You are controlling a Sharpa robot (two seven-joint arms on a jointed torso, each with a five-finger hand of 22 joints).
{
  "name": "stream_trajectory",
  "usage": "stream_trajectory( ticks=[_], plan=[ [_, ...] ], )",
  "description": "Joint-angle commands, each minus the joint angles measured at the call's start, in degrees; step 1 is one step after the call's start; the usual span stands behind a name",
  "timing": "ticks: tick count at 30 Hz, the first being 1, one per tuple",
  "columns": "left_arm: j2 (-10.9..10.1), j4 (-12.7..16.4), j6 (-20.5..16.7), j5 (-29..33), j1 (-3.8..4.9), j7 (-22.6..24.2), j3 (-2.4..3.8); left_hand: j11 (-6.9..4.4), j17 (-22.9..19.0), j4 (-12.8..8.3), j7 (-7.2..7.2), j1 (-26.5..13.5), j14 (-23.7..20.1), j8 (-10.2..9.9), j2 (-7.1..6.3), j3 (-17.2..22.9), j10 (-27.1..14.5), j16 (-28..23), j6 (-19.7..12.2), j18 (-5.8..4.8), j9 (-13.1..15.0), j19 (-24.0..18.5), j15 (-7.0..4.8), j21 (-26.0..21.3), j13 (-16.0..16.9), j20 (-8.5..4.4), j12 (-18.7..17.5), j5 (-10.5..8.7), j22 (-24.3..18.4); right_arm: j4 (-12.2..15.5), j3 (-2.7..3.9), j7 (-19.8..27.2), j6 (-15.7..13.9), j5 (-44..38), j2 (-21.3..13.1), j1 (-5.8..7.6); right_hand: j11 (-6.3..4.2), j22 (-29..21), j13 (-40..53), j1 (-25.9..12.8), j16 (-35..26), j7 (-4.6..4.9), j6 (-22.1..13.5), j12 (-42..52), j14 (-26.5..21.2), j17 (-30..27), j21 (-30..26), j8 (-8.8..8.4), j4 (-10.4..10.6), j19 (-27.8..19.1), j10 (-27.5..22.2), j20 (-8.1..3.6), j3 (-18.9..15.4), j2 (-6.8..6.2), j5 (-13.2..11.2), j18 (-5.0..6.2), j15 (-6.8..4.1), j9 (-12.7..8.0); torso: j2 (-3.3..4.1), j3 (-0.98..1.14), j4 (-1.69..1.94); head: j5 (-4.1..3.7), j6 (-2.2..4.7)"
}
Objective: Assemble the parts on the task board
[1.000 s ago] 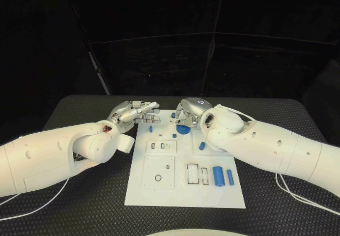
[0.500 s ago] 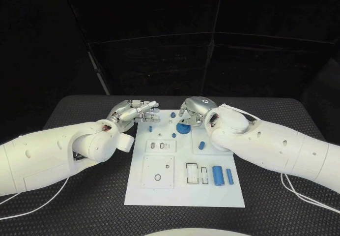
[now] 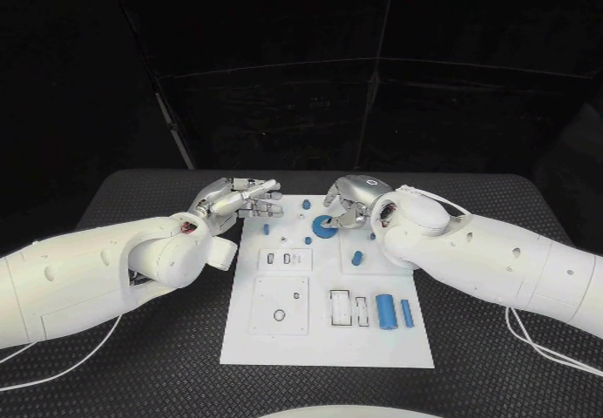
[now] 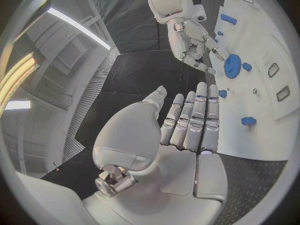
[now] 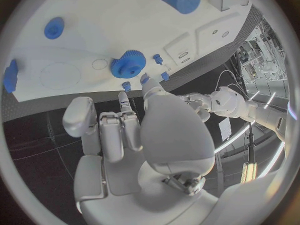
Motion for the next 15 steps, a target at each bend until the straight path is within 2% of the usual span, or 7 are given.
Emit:
stream_trajectory(
  ticks=[1, 15],
  plan=[
    [0.09, 0.07, 0.68, -0.25, 0.09, 0.61, 0.04, 0.21, -0.05, -0.15, 2.27, -0.42, 0.44, 0.21, -0.3, 0.04, 0.29, -0.31, 0.39, 0.8, -0.01, 0.4, -0.01, -0.15, -0.05, 0.19, 0.21, 0.09, -0.05, -0.2, 0.01, 0.4, 3.31, 1.75, 0.23, 0.07, 0.39, -0.03, 8.03, -0.69, 0.33, -0.13, -0.47, -0.4, 5.86, 14.59, 0.03, -0.23, 0.45, 0.08, 1.15, 0.39, 0.04, -0.02, -0.21, -0.81, 0.56, 0.06, 0.07, -0.02, 0.07, 0.0, -0.1],
    [0.17, -0.07, 0.72, -0.25, 0.09, 0.53, 0.04, 0.21, -0.05, -0.15, 2.27, -0.42, 0.44, 0.21, -0.3, 0.04, 0.29, -0.31, 0.39, 0.8, -0.01, 0.4, -0.01, -0.15, -0.05, 0.19, 0.21, 0.09, -0.05, -1.15, 0.0, 0.76, 3.79, 2.07, 1.2, -0.32, 0.4, -0.12, 8.1, -0.27, 0.33, -0.15, -0.18, -0.37, 5.86, 14.58, -0.01, -0.12, 0.52, 0.01, 1.17, 0.48, 0.37, 0.39, -0.08, -0.78, 0.62, 0.21, 0.08, -0.02, 0.04, 0.12, -0.41]
  ],
)
